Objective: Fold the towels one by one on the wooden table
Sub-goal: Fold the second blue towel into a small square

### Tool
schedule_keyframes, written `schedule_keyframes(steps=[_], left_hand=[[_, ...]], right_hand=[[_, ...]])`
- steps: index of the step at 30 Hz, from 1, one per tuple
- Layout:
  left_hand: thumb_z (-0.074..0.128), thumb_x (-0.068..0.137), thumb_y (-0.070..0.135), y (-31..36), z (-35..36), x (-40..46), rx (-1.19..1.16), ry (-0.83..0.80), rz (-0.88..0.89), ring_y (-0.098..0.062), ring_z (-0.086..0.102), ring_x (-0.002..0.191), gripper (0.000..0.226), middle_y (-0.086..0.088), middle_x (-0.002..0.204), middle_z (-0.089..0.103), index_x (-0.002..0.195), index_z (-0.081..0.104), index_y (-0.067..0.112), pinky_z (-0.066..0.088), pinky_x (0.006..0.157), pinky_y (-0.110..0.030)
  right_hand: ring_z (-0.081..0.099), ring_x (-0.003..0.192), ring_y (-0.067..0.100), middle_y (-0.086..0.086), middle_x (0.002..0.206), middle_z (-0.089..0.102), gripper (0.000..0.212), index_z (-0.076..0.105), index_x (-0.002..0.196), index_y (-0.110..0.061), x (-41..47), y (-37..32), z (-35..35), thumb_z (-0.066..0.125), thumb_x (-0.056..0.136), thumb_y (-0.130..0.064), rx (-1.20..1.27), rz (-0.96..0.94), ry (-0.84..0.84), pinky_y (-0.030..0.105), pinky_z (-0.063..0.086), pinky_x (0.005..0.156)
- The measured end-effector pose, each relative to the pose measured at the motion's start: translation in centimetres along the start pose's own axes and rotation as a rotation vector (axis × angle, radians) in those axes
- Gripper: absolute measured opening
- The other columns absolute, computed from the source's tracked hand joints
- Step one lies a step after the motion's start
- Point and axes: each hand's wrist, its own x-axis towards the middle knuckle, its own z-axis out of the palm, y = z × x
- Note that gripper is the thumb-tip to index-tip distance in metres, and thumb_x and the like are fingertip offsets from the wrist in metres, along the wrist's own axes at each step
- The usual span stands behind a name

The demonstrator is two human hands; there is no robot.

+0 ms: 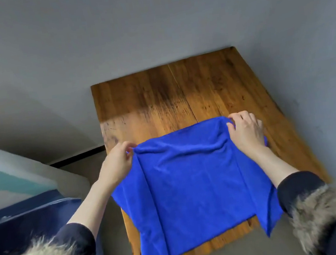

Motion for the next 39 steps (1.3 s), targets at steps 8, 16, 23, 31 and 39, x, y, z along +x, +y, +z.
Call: schedule_keyframes(steps=[8, 16, 23, 31, 39], left_hand=[[0.058, 0.088, 0.011, -6.6, 4.7, -2.7, -0.013, 0.069, -0.333, -0.036, 0.038, 0.124, 0.051, -0.020, 0.136, 0.042, 0.136, 0.040, 0.002, 0.035, 0.100, -0.046], [0.064, 0.085, 0.033, -9.7, 7.2, -3.4, -0.402, 0.204, -0.662, -0.013, 0.055, 0.089, 0.026, 0.008, 0.092, 0.060, 0.104, 0.057, 0.016, 0.036, 0.064, -0.015], [0.059, 0.088, 0.022, -11.6, 4.4, -1.1, -0.259, 0.326, -0.573, -0.016, 0.050, 0.084, 0.008, -0.005, 0.096, 0.059, 0.090, 0.060, 0.014, 0.033, 0.076, -0.025], [0.051, 0.089, 0.011, -9.5, 4.1, -0.2, 0.059, 0.318, -0.260, -0.036, 0.046, 0.115, 0.035, -0.019, 0.125, 0.050, 0.124, 0.052, 0.006, 0.038, 0.094, -0.048], [0.025, 0.094, 0.053, -6.9, 11.0, -2.1, 0.428, -0.125, 0.027, -0.027, -0.015, 0.143, 0.061, -0.001, 0.157, -0.010, 0.148, 0.005, 0.035, -0.007, 0.110, -0.060]], right_hand=[[0.032, 0.134, 0.022, 0.006, 0.146, 0.038, 0.046, 0.041, 0.138, -0.016, -5.8, -3.2, 8.0, 0.045, 0.096, -0.033, 0.031, -0.080, -0.308, 0.038, 0.025, 0.109], [-0.014, 0.144, 0.024, 0.000, 0.157, -0.015, 0.067, 0.008, 0.149, -0.030, -8.7, -7.3, 13.1, 0.039, 0.093, -0.051, -0.072, -0.152, -0.527, 0.058, 0.003, 0.111], [-0.016, 0.143, 0.023, -0.001, 0.156, -0.019, 0.069, 0.006, 0.148, -0.031, -8.8, -6.9, 13.5, 0.039, 0.092, -0.054, -0.100, -0.170, -0.521, 0.060, 0.004, 0.110], [-0.016, 0.143, 0.019, -0.003, 0.156, -0.016, 0.070, 0.010, 0.148, -0.031, -8.6, -7.0, 13.1, 0.042, 0.091, -0.054, -0.067, -0.175, -0.516, 0.060, 0.003, 0.111], [-0.010, 0.144, 0.021, -0.002, 0.157, -0.011, 0.069, 0.008, 0.148, -0.031, -8.6, -3.9, 12.6, 0.036, 0.091, -0.056, -0.113, -0.028, -0.451, 0.061, 0.004, 0.110]])
